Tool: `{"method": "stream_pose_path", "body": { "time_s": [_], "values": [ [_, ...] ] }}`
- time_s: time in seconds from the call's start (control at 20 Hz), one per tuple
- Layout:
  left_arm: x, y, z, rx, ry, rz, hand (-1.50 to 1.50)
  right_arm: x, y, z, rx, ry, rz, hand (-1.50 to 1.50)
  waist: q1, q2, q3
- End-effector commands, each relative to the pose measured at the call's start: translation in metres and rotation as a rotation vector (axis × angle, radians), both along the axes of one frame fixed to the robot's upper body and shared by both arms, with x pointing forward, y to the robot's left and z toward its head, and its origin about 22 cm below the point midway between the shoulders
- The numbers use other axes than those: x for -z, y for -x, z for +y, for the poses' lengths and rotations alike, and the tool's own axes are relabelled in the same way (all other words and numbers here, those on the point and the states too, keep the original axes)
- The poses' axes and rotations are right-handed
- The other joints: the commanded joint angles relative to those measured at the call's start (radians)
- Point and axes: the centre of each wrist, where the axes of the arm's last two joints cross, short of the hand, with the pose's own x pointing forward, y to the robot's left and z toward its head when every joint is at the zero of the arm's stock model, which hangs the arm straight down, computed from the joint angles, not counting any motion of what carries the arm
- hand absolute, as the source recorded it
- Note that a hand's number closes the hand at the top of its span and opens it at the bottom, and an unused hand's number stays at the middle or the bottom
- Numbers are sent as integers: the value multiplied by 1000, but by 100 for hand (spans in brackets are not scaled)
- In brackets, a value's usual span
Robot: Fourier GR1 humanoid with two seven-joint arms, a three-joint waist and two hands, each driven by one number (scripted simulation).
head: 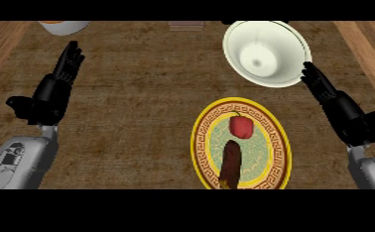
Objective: Pick the sweet potato from the plate and place it in the bowl
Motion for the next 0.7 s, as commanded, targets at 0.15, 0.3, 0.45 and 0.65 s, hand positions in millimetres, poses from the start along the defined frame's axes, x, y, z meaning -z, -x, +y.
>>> {"method": "stream_pose_path", "body": {
  "time_s": [0.15,0.3,0.45,0.65],
  "values": [
    [-8,-4,-1,-110,-54,-12,0,22,9,22,-246,-468,-51,150,4,24,17],
    [1,4,6,-150,-64,59,0,14,18,-56,91,85,-75,150,-17,22,10],
    [-17,2,-20,-137,-52,73,0,91,41,-28,189,-513,-95,-150,10,25,18],
    [-27,12,-23,-156,-76,72,0,96,65,-54,-120,-463,-202,-150,10,21,14]
  ]
}}
